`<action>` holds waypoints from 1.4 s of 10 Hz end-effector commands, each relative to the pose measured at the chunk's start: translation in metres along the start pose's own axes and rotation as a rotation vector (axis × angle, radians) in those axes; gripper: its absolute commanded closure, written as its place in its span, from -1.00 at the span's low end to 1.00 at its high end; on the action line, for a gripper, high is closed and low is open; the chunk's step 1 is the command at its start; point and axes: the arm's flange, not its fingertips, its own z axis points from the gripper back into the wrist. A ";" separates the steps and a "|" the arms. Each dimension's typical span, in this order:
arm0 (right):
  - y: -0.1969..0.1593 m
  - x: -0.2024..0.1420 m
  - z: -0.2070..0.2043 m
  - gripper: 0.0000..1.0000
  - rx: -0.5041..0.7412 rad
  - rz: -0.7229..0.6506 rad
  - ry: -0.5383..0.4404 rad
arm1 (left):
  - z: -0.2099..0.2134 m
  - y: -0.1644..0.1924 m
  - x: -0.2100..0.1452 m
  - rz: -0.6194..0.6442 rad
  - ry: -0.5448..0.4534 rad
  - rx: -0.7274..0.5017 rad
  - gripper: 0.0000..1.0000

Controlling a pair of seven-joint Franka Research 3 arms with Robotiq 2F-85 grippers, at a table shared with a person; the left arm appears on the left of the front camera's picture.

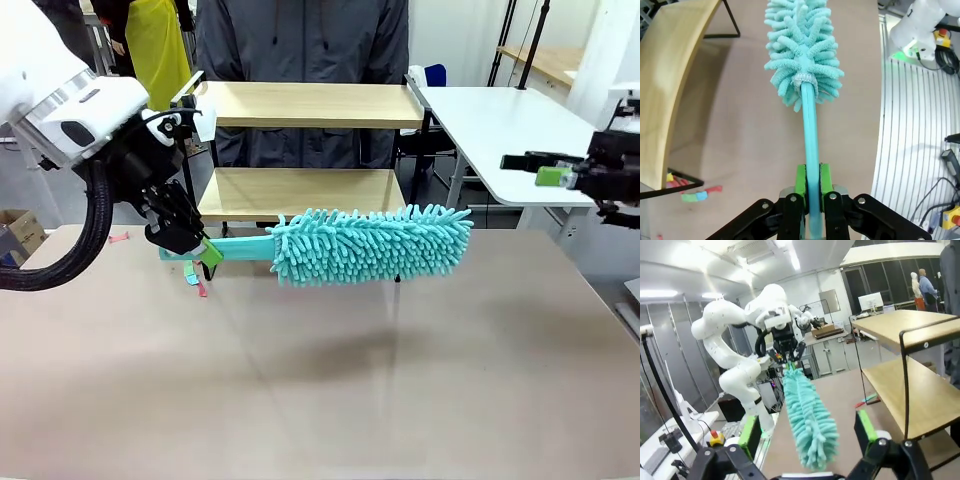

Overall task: Clean the shelf.
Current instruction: Hand the Duster back to the human.

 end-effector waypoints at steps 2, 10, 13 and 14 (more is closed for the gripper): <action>0.011 -0.038 -0.022 -1.00 -0.018 0.042 0.093 | 0.003 -0.001 0.004 0.016 -0.005 -0.004 0.74; -0.017 -0.091 -0.050 -1.00 -0.139 0.075 0.115 | 0.003 -0.001 0.004 0.016 -0.005 -0.004 0.74; -0.018 -0.092 -0.064 -1.00 -0.110 0.095 0.082 | 0.003 -0.001 0.004 0.016 -0.005 -0.004 0.74; -0.018 -0.093 -0.073 -1.00 -0.095 0.091 0.064 | 0.003 -0.001 0.004 0.016 -0.005 -0.004 0.74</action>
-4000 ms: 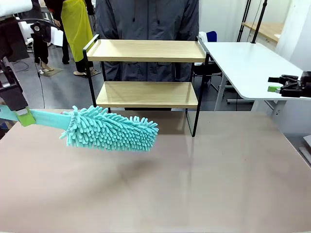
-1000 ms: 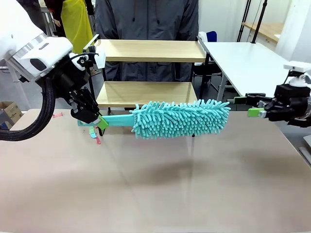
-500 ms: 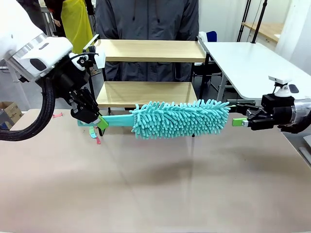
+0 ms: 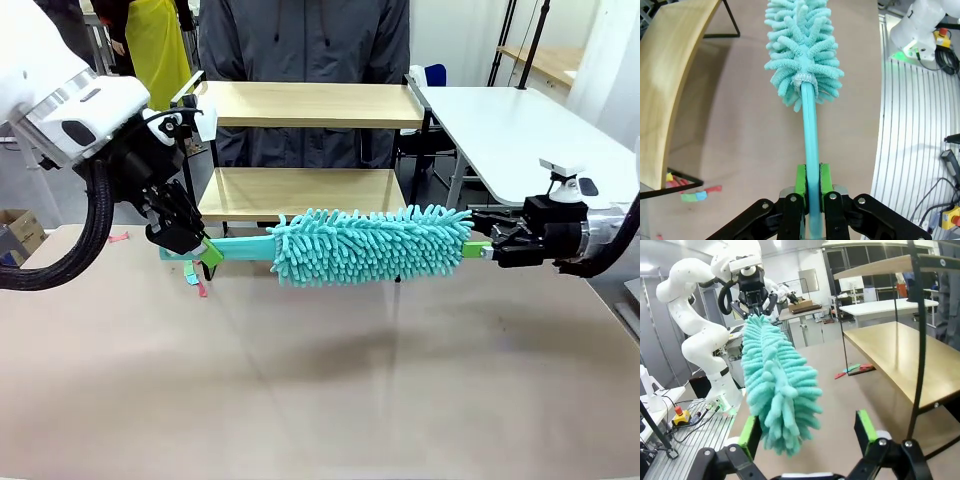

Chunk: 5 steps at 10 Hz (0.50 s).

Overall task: Clean the shelf.
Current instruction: Hand the Duster back to the human.

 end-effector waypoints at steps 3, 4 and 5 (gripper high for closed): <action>0.005 -0.006 -0.036 -1.00 0.063 0.021 -0.053 | 0.003 -0.001 0.003 0.014 -0.006 -0.003 0.74; 0.005 -0.007 -0.044 -1.00 0.076 0.022 -0.054 | 0.003 -0.001 0.003 0.014 -0.006 -0.003 0.74; 0.005 -0.008 -0.054 -1.00 0.097 0.014 -0.064 | 0.003 -0.001 0.003 0.014 -0.006 -0.003 0.74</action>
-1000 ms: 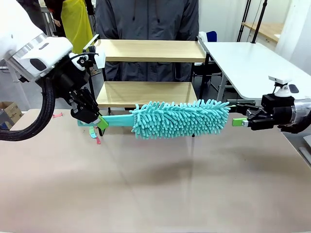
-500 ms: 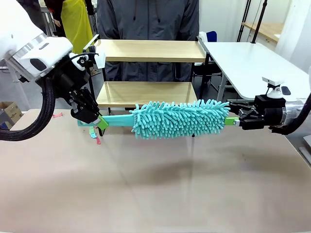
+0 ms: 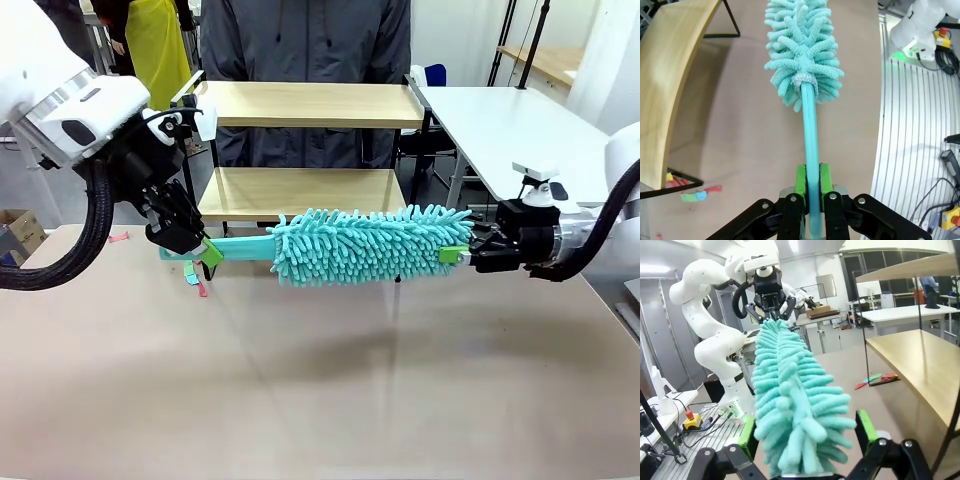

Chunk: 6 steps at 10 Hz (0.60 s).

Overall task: Clean the shelf.
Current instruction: Hand the Duster back to the human.

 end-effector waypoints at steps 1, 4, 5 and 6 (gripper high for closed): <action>-0.002 -0.004 -0.019 -1.00 0.012 0.027 -0.030 | 0.003 -0.001 0.003 0.013 -0.006 -0.003 0.74; -0.002 -0.004 -0.028 -1.00 0.014 0.032 -0.028 | 0.003 -0.001 0.003 0.013 -0.006 -0.003 0.74; -0.001 -0.003 -0.027 0.19 0.014 0.029 -0.008 | 0.003 -0.001 0.003 0.013 -0.006 -0.003 0.74; 0.000 -0.002 -0.025 0.20 0.011 0.028 -0.011 | 0.003 -0.001 0.003 0.013 -0.006 -0.003 0.74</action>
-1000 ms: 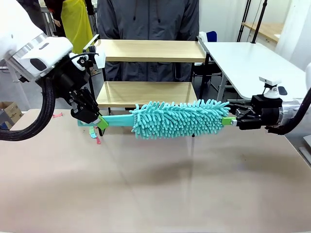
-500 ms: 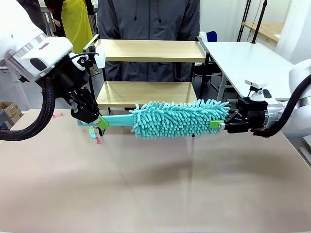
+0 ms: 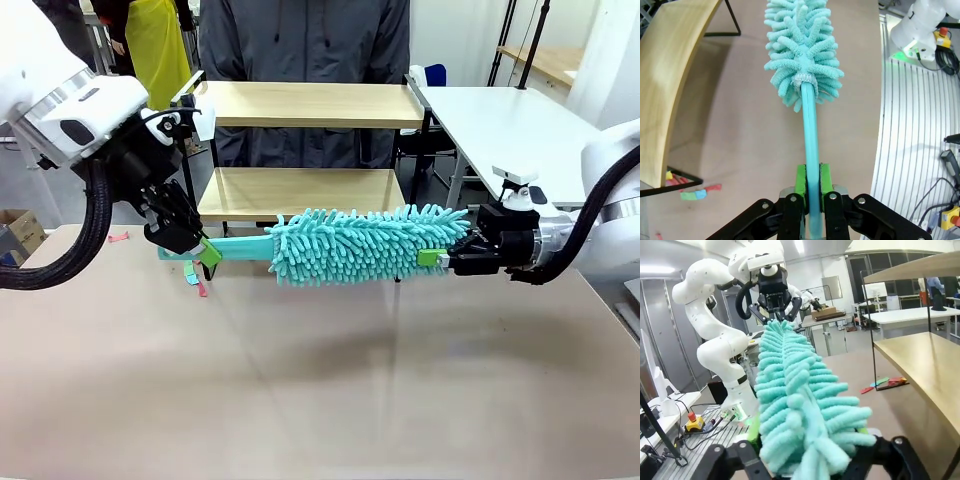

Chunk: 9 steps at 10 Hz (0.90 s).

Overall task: Clean the shelf.
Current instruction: Hand the Duster back to the human.

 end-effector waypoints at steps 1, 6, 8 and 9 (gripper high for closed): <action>0.000 0.002 -0.004 1.00 -0.009 0.026 -0.011 | 0.002 -0.002 0.004 0.007 -0.008 -0.003 0.74; 0.000 0.001 -0.001 1.00 -0.006 0.030 -0.011 | 0.002 -0.002 0.004 0.007 -0.008 -0.003 0.74; 0.000 0.001 0.000 1.00 -0.005 0.024 -0.015 | 0.002 -0.002 0.004 0.007 -0.008 -0.003 0.74; 0.000 0.001 0.000 1.00 -0.002 0.027 -0.007 | 0.002 -0.002 0.004 0.007 -0.008 -0.003 0.74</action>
